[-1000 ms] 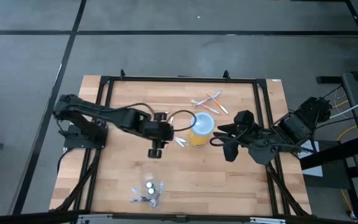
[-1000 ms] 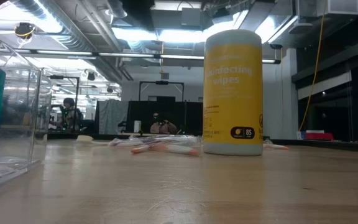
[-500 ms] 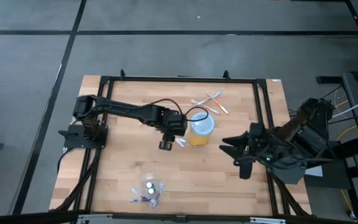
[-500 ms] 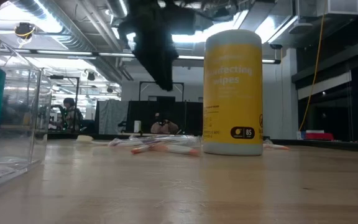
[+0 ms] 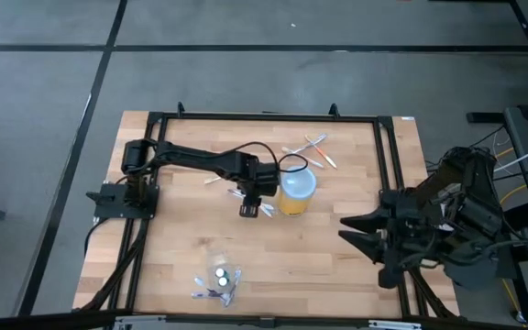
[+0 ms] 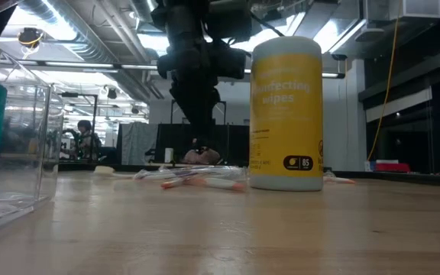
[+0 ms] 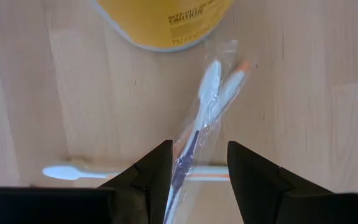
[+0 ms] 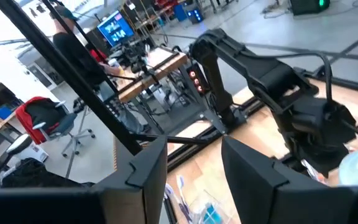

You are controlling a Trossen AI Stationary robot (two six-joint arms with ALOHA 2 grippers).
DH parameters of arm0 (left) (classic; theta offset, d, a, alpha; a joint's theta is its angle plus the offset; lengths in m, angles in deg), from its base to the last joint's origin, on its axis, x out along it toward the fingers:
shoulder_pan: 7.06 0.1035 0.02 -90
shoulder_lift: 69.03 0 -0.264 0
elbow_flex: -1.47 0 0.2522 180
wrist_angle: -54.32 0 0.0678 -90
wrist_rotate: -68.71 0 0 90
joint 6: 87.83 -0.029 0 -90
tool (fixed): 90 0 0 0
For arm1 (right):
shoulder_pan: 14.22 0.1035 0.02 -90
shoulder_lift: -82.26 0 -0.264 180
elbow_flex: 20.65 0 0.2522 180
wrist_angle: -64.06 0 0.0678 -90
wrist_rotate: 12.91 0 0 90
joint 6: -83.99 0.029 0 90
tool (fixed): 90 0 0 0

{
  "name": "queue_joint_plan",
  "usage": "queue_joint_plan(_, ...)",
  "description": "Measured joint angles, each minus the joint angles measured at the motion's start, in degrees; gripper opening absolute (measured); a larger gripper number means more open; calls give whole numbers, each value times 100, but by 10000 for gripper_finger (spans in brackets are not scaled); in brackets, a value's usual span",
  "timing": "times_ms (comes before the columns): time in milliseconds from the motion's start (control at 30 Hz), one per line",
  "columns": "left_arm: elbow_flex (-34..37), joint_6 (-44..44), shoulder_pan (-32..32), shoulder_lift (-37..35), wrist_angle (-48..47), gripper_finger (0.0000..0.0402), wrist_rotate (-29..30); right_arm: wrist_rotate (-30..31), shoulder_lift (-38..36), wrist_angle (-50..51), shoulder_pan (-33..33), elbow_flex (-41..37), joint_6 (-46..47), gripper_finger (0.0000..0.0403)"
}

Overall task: Pick & Place toothbrushing station
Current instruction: Put the bottom violet toothbrush into the right side of the transparent organizer

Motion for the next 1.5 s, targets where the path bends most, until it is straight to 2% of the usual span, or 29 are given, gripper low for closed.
queue_joint_plan(200,2,303,-58,12,82,148,-155,94,0,-44,99,0,-26,155)
queue_joint_plan(533,0,1093,-297,-493,57,148,326,34,0,-39,123,0,-160,155)
queue_joint_plan(600,-1,1823,-319,-546,34,148,416,2,0,-38,123,0,-163,155)
queue_joint_plan(833,-2,5339,-293,-538,-182,148,444,-12,0,-38,123,0,-201,155)
queue_joint_plan(933,-2,6534,-214,-538,-287,148,604,-29,0,-40,123,0,-202,155)
queue_joint_plan(1033,-2,7252,-108,-538,-314,148,624,-161,0,-51,123,0,-212,155)
queue_joint_plan(1167,35,8173,27,-538,-330,148,247,-241,2,-189,134,0,-341,155)
queue_joint_plan(1300,375,8673,98,-538,-297,148,120,-324,7,-431,168,0,-680,155)
queue_joint_plan(1500,1003,9882,91,-531,62,148,75,-322,31,-657,301,0,-1086,155)
